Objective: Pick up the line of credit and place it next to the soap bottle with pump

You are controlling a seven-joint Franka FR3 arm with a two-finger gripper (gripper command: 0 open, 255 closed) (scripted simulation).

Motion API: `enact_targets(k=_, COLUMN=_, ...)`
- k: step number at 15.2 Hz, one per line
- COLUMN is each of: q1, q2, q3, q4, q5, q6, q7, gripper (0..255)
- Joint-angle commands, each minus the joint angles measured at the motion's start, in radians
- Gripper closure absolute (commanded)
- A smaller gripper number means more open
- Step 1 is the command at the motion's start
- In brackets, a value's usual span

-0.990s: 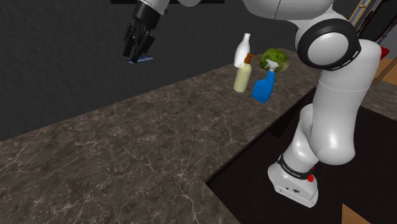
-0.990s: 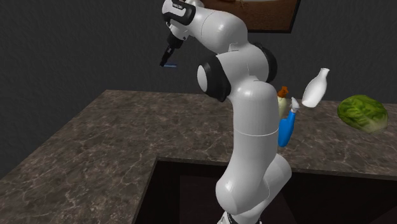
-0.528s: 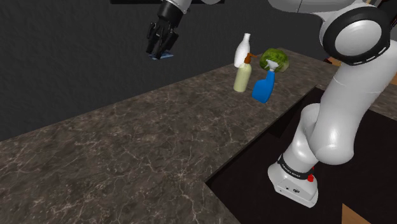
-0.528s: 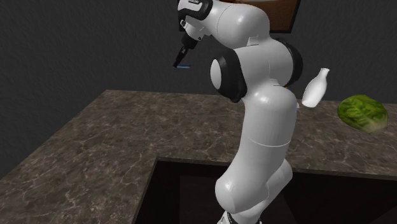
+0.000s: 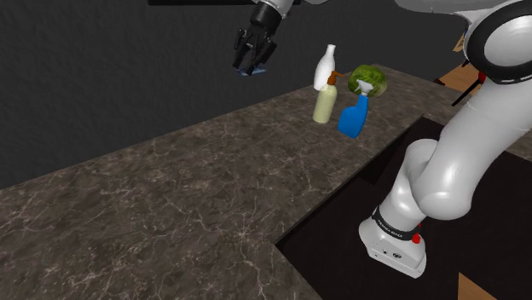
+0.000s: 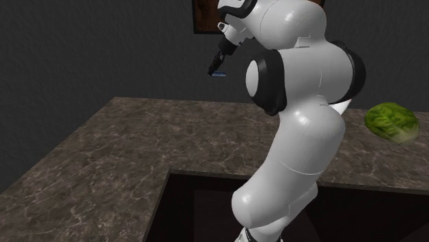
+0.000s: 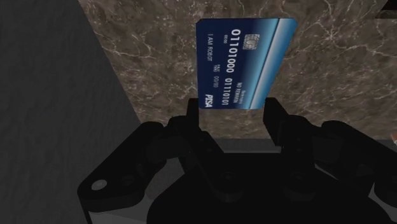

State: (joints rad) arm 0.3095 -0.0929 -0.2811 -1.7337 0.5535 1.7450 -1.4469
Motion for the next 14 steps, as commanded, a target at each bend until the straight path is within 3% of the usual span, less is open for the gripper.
enact_targets(k=1, q1=-0.017, q2=-0.040, q3=-0.019, q4=-0.039, q5=-0.011, q6=-0.019, q7=-0.030, gripper=255)
enact_targets(k=14, q1=-0.143, q2=-0.183, q3=-0.188, q4=-0.131, q5=-0.097, q6=-0.196, q7=-0.248, gripper=255)
